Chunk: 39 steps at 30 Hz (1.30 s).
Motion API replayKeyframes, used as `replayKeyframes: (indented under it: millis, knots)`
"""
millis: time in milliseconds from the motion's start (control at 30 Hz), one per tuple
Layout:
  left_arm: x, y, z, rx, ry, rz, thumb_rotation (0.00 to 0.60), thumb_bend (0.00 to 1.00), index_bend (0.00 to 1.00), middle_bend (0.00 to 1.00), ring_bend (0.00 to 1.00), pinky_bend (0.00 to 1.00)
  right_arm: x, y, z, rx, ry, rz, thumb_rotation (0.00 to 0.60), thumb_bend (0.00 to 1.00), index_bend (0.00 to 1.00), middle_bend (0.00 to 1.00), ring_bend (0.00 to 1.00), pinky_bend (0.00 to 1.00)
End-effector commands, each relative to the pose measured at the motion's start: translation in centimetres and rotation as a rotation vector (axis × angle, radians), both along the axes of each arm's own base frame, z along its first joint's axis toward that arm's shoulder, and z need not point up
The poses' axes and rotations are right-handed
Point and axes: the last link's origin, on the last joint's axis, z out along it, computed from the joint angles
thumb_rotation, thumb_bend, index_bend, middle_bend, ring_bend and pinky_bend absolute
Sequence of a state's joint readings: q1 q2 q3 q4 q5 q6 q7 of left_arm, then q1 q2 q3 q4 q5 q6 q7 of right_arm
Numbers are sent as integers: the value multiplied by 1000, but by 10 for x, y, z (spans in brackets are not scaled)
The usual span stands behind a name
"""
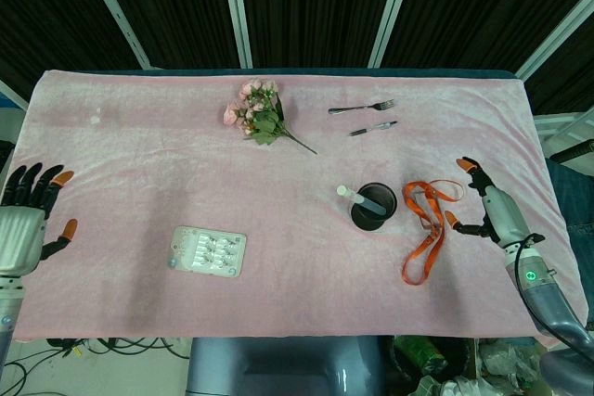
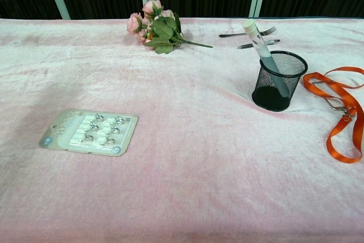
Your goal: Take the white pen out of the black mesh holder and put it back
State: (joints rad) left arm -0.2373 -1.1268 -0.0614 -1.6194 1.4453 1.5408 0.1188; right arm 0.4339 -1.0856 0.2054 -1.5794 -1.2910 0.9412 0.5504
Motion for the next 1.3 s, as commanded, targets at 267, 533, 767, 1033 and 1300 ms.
replayKeyframes:
  millis: [267,533,767,1033,1300]
  knots:
    - [-38,-22,11,17,-109,125,600,354,140,106,0,28,24,-13,-15,40,-7,66,600,263,303,11,72,188]
    - [-37,-23,13,51,-113,113,600,354,141,106,0,27,55,-37,-37,109,3,98,600,263,381,10,72,189]
    - [-38,-20,10,43,-104,114,600,354,141,106,0,27,75,-53,-58,170,12,93,600,263,392,9,72,189]
    - [-40,-21,12,51,-110,127,600,354,140,106,0,27,91,-57,-83,198,50,93,600,263,426,10,73,188]
    - [-41,-20,12,57,-109,136,600,354,141,106,0,27,95,-62,-90,196,70,88,600,262,448,9,72,188]
